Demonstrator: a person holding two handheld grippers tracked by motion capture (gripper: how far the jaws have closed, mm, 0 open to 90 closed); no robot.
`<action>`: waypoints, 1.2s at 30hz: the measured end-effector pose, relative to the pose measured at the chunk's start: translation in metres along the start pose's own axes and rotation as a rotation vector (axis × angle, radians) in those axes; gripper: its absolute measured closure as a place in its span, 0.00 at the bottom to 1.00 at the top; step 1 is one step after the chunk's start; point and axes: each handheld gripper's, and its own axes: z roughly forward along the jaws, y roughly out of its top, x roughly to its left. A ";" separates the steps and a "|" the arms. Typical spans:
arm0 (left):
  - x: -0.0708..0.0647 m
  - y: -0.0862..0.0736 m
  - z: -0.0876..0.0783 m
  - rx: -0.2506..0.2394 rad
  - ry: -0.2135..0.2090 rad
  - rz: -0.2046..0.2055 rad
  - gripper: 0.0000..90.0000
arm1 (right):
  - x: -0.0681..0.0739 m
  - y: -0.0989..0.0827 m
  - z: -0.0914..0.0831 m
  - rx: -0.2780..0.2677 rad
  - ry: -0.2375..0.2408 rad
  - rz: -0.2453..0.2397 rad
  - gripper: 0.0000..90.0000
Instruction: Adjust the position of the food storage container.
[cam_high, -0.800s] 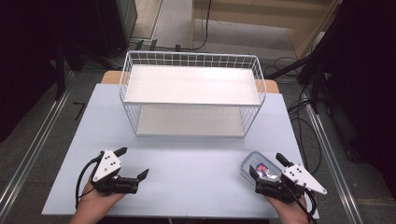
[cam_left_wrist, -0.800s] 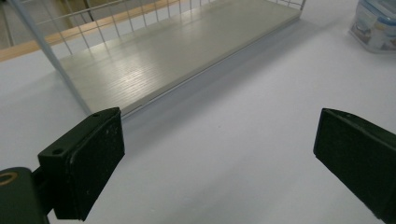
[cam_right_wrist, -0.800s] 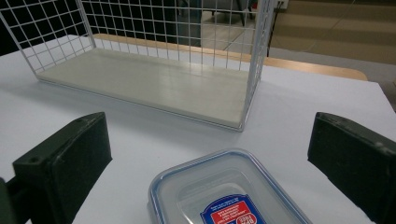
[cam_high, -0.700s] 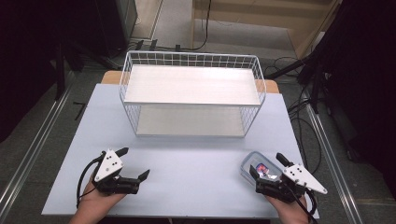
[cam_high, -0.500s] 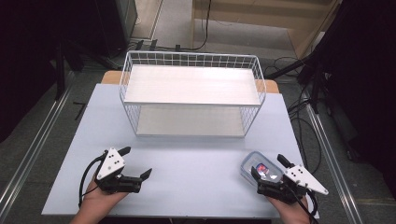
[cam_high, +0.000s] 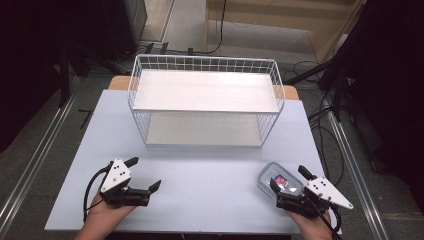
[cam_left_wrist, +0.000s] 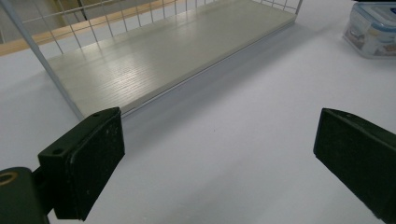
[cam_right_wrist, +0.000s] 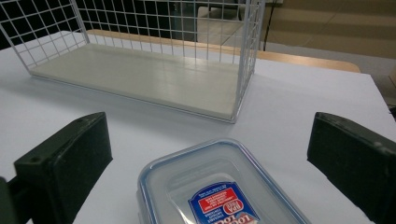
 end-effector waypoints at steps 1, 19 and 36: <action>0.000 0.000 0.001 -0.001 0.002 -0.003 0.02 | -0.001 0.000 -0.003 0.009 -0.016 0.005 0.05; 0.004 0.015 0.026 -0.031 -0.035 -0.047 0.04 | -0.046 -0.038 -0.045 0.193 -0.195 0.165 1.00; 0.000 0.013 0.024 -0.014 -0.026 -0.036 0.00 | -0.051 -0.048 -0.020 0.279 -0.222 0.181 1.00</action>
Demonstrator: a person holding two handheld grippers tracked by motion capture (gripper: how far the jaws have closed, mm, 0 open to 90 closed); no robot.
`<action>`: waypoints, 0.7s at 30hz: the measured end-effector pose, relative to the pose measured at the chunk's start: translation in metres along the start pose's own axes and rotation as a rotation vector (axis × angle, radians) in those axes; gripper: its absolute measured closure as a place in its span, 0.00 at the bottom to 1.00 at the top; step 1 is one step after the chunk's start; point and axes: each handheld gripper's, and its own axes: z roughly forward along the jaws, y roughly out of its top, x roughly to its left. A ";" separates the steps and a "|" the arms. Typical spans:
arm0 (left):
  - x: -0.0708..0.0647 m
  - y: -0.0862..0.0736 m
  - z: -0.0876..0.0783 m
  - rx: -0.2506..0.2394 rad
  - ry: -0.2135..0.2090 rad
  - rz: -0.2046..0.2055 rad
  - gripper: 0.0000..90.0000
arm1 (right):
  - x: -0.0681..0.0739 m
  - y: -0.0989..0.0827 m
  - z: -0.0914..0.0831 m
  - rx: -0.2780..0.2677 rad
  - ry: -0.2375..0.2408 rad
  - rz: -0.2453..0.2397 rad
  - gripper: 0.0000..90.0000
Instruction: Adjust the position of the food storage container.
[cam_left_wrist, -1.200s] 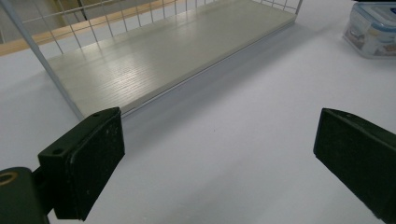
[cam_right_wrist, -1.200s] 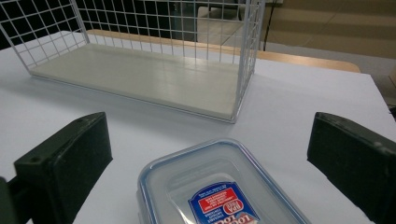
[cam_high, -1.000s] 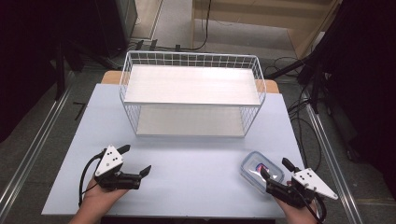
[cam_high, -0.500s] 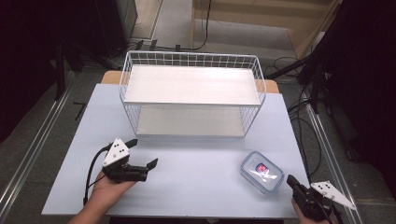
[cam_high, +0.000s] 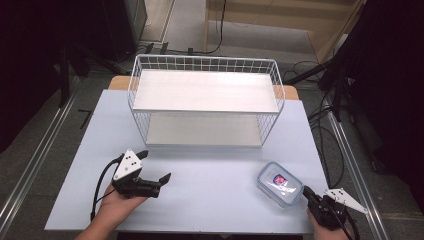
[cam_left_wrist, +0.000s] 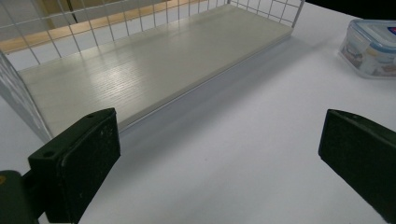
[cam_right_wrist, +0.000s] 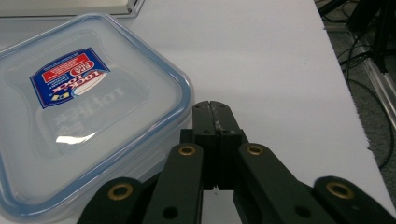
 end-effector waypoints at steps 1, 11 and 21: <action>0.001 -0.001 -0.002 0.002 0.004 0.000 0.00 | 0.000 0.001 0.002 0.000 0.002 0.001 1.00; 0.006 -0.011 -0.019 0.004 0.033 -0.024 0.00 | 0.008 0.016 0.027 0.011 0.047 -0.014 1.00; 0.012 -0.021 -0.036 0.009 0.058 -0.060 0.01 | 0.033 0.037 0.063 0.014 0.140 -0.109 1.00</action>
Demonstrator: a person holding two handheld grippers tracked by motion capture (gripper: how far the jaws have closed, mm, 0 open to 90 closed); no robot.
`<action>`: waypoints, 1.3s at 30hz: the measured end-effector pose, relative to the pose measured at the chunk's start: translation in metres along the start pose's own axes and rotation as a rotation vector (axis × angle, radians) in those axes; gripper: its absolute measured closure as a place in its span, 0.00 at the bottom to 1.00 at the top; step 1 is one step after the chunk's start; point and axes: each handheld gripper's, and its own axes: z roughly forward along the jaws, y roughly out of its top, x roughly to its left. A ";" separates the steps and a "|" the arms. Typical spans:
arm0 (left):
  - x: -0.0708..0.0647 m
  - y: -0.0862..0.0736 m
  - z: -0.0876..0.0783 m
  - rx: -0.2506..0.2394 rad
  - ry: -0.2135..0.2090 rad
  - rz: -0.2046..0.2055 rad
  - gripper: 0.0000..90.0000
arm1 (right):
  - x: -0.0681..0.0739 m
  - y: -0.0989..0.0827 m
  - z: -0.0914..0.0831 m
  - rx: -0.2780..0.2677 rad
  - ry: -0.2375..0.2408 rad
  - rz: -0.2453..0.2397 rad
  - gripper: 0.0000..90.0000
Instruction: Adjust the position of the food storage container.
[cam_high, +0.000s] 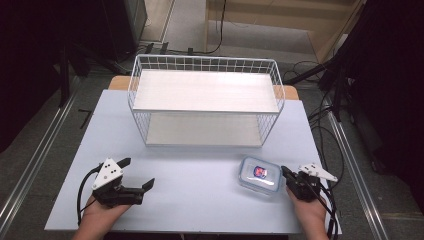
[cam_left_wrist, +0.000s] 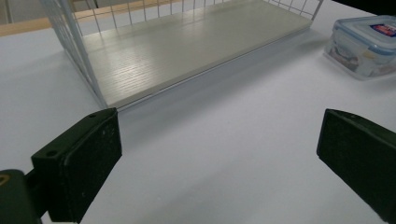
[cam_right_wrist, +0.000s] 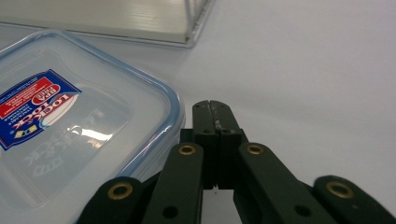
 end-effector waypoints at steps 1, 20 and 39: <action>0.000 -0.001 -0.001 -0.002 0.014 0.000 0.02 | 0.004 0.003 0.006 0.000 0.019 -0.009 1.00; -0.011 -0.005 0.003 0.011 0.022 -0.005 0.08 | 0.076 0.009 0.026 0.025 0.204 -0.126 1.00; -0.027 -0.007 0.025 0.037 -0.065 -0.020 0.46 | 0.113 0.007 0.012 -0.010 0.262 -0.150 1.00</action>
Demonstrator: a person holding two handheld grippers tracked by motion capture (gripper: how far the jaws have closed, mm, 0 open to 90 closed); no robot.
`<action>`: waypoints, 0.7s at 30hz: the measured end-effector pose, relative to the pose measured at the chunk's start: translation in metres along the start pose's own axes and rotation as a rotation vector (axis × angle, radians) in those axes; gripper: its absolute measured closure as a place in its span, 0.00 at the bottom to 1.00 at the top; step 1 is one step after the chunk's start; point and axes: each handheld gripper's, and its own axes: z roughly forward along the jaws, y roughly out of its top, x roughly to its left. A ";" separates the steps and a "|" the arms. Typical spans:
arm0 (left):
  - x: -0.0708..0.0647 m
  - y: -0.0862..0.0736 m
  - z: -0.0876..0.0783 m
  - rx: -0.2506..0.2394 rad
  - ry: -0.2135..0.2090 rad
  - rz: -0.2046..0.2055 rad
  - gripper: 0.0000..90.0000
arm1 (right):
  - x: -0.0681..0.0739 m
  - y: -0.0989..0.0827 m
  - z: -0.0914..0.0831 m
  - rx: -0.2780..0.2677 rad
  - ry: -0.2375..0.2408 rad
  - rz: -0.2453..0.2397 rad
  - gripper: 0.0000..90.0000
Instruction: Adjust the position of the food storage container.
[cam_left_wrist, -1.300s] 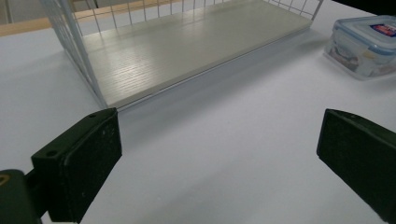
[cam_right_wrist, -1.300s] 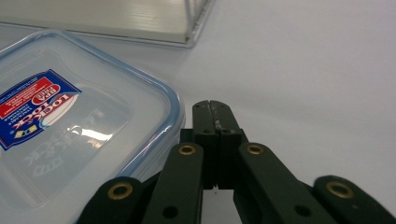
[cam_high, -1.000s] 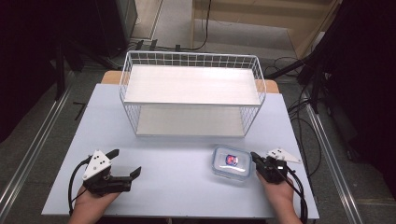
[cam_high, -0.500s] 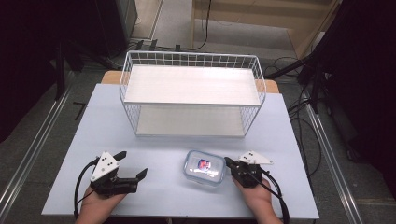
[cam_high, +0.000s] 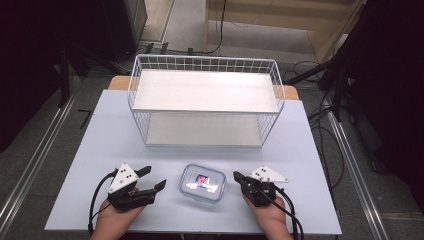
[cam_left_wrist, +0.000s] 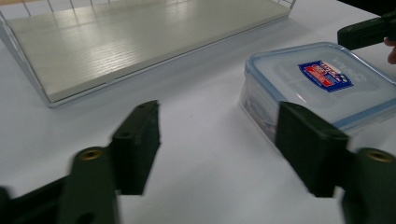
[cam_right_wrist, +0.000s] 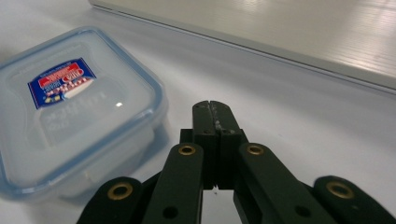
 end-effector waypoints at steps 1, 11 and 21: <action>-0.001 0.000 0.002 0.013 -0.007 -0.004 0.46 | 0.000 0.000 0.000 0.000 0.000 0.000 1.00; -0.030 -0.003 0.036 0.133 0.002 0.037 1.00 | -0.014 -0.016 -0.023 -0.006 -0.050 0.042 1.00; -0.041 -0.008 0.041 0.168 -0.021 0.062 1.00 | -0.013 -0.019 -0.035 -0.020 -0.057 0.045 1.00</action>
